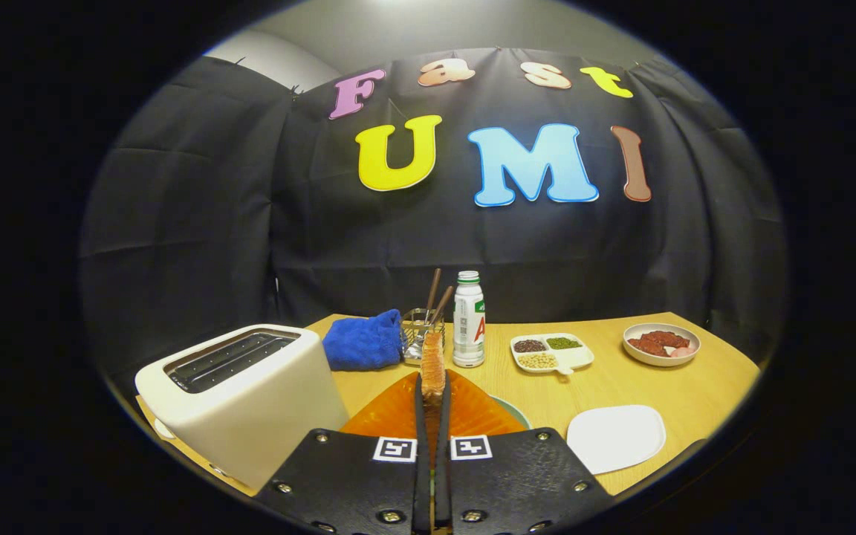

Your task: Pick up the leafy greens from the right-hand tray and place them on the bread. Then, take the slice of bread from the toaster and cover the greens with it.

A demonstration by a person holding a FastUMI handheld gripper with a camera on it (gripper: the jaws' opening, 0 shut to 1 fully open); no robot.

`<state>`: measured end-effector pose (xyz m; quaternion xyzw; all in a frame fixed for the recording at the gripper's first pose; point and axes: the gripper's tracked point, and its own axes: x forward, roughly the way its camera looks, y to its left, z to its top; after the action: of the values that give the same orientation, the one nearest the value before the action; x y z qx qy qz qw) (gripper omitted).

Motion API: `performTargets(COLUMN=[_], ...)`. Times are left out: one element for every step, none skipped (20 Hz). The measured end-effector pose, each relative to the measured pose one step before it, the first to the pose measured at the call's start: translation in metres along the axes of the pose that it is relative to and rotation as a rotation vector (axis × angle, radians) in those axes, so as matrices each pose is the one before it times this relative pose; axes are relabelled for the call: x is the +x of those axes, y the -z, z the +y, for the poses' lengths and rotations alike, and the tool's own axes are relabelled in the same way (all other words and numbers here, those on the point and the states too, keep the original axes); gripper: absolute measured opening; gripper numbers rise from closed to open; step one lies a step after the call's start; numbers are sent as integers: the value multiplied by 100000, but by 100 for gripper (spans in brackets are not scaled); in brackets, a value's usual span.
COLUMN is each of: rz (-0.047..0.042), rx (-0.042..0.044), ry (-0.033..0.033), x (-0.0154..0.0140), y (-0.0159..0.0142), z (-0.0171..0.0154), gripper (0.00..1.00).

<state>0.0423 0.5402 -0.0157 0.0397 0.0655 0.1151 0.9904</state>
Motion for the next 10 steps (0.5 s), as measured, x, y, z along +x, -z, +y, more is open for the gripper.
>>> performTargets(rz=[692,731,597,323,-115,-536,1206,1597,524,436], rx=[854,547,312,309,138,-697,-1291,776,1580,776], ry=[-1513,-1231,-471,-681,-802,-858,-347,-588,-819,61], x=[222,205,126,224,223,260,297,222,58,23], y=[318,235,201,149,175,2,507,516,276,115], z=[551,511,271,362,443,325,67,-60,-30,-263], gripper=[3,3,2,3,2,2,3,2,2,3])
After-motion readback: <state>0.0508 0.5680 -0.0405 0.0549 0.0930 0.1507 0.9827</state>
